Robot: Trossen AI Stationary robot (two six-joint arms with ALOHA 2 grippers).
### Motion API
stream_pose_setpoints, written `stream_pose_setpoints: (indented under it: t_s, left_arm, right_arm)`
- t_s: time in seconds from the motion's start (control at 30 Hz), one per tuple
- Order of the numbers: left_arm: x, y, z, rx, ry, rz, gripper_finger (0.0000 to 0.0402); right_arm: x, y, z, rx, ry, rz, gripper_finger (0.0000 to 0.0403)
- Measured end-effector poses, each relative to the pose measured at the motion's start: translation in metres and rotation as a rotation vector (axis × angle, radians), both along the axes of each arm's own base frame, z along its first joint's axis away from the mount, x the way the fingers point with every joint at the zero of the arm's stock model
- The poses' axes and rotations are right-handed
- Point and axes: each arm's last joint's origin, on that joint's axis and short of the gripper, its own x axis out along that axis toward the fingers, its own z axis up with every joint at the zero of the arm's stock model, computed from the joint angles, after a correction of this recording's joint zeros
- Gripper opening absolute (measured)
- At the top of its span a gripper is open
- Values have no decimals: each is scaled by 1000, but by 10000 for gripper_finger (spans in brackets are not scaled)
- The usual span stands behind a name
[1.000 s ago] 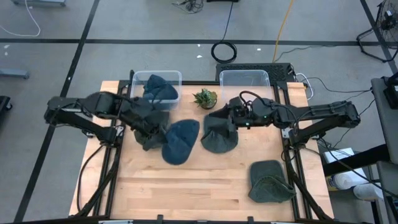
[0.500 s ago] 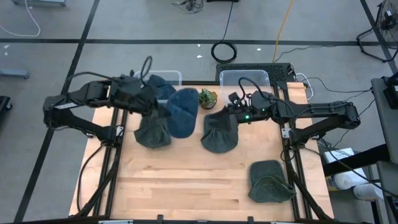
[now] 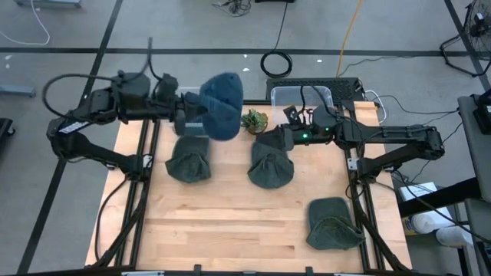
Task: Pick & Place hat
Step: Put the blue cap into the left transparent bin
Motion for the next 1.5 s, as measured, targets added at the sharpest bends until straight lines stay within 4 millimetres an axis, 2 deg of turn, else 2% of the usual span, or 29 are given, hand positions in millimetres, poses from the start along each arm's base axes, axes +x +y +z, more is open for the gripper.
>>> stream_pose_setpoints:
  t_s: [0.3,0.67,1.0,1.13,1.33,1.5]
  left_arm:
    - [1,9,18,90,-164,37,3]
    - [2,10,37,170,-358,44,3]
    - [6,5,44,181,-442,19,3]
    - [9,2,44,177,-446,-5,3]
    - [10,-2,44,175,-449,-22,3]
    - [10,-2,43,172,-439,-25,3]
  right_arm:
    - [9,0,8,28,-143,4,357]
    - [32,-2,-5,3,-190,5,357]
    - [59,-4,-15,-87,-383,-35,357]
    - [64,-7,-16,-113,-456,-121,357]
    - [60,-8,-9,-208,-541,-180,356]
    - [54,-7,0,-247,-647,-201,331]
